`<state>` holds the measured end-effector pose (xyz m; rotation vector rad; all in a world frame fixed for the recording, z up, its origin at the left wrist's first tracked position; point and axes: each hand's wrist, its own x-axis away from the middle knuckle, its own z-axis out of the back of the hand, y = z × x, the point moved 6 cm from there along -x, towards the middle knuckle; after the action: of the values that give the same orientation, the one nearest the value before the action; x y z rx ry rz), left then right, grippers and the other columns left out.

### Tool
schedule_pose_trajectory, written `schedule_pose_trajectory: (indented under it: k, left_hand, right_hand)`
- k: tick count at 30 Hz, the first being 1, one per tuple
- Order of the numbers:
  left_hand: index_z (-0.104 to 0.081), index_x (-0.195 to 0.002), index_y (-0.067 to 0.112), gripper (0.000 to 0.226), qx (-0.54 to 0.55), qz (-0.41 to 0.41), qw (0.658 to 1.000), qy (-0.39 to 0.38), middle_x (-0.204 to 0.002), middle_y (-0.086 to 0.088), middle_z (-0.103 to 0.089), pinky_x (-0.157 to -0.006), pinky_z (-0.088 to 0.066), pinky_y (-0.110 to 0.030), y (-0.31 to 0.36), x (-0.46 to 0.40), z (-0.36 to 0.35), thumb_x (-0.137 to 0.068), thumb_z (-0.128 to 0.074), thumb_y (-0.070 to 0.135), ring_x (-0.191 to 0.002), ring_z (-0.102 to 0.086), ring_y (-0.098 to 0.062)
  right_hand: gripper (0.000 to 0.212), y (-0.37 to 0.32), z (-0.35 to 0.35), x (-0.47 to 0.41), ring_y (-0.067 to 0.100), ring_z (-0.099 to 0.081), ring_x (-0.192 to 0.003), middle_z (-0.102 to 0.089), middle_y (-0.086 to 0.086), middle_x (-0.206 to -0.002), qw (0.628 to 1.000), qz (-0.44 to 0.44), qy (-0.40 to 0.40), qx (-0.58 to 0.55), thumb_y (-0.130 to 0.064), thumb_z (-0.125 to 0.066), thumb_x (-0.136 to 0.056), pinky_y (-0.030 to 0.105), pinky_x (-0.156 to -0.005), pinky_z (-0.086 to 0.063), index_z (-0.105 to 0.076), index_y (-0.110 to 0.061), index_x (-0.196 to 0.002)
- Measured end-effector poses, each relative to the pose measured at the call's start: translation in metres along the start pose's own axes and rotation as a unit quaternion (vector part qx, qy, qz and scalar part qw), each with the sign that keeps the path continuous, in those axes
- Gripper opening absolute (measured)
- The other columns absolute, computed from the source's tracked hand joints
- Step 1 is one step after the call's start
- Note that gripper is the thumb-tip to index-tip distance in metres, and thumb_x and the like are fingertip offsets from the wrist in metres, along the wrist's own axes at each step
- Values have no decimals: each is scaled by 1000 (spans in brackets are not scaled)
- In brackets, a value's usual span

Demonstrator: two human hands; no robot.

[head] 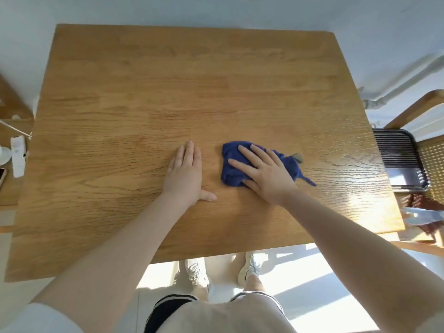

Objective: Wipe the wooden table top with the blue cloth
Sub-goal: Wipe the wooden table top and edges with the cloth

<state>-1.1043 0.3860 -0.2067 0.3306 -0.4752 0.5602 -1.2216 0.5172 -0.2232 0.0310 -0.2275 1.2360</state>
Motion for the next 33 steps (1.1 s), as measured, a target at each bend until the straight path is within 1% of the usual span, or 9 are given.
schedule_pose_trajectory:
  k: [3, 6, 11, 16, 18, 22, 25, 28, 33]
  left_hand:
    - [15, -147, 10, 125, 6, 2, 1000, -3, -154, -5, 26, -116, 2, -35, -2, 1, -4, -68, -68, 61, -143, 17, -21]
    - [16, -147, 11, 123, 20, 20, 1000, -14, -153, -4, 27, -116, 2, -35, -1, 8, -5, -70, -68, 57, -143, 18, -20]
    - [18, -145, 7, 118, 42, 72, 996, -40, -153, -7, 28, -116, 0, -38, 17, 9, -2, -76, -73, 37, -143, 18, -23]
    - [9, -148, 12, 91, 94, 42, 995, 11, -156, 0, 19, -119, -5, -41, 41, 3, 4, -88, -58, 27, -144, 15, -18]
    - [7, -149, 12, 87, 103, 36, 993, 39, -157, 1, 16, -117, -5, -38, 53, 0, 4, -90, -54, 29, -144, 14, -17]
    - [11, -148, 17, 84, 86, -10, 995, 46, -157, 2, 15, -116, -9, -36, 83, -3, -7, -93, -50, 34, -145, 10, -18]
    - [10, -148, 23, 91, 56, -11, 998, 3, -157, 1, 17, -115, -15, -42, 100, 0, -15, -88, -53, 50, -144, 12, -22]
    - [3, -150, 19, 106, 29, 32, 999, -2, -156, -6, 17, -114, -16, -45, 112, -1, -16, -76, -56, 67, -144, 12, -29]
    - [6, -149, 13, 122, 33, 82, 996, 8, -155, -14, 19, -114, -17, -45, 127, -6, -24, -66, -67, 66, -143, 15, -34]
  right_hand:
    - [49, 32, 8, -32, 26, -13, -143, -15, 0, -156, 997, -80, 0, -5, -44, -32, -96, 45, -114, -10, -18, -41, -144]
    - [49, 36, 10, -39, 24, -8, -144, -12, -1, -157, 994, -107, 4, -16, -43, -32, -97, 45, -116, -7, -17, -41, -144]
    - [55, 9, -1, 30, 30, -30, -138, -32, 3, -150, 999, 46, 18, -17, -59, -27, -90, 50, -110, -19, -34, -35, -140]
    - [48, 33, -5, 27, 30, -40, -132, -41, 2, -146, 988, 150, 10, 20, -49, -32, -91, 51, -106, -30, -35, -37, -137]
    - [48, 59, 2, -1, 30, -35, -135, -37, 2, -148, 995, 101, 12, 9, -48, -32, -92, 50, -108, -26, -34, -36, -139]
    - [48, 124, 21, -49, 22, -9, -144, -14, -4, -156, 998, -58, 8, -15, -41, -31, -98, 42, -115, -8, -18, -42, -143]
    - [48, 129, 21, -44, 20, -3, -145, -8, -4, -157, 996, -77, -13, -39, -39, -28, -98, 41, -116, -4, -14, -42, -144]
    - [51, 98, 12, 7, 25, -16, -143, -20, 0, -155, 999, 3, 2, -33, -50, -22, -93, 45, -113, -12, -25, -39, -143]
    - [50, 84, -2, 51, 30, -41, -131, -42, 3, -145, 990, 140, -26, 20, -47, -28, -90, 51, -102, -35, -38, -34, -137]
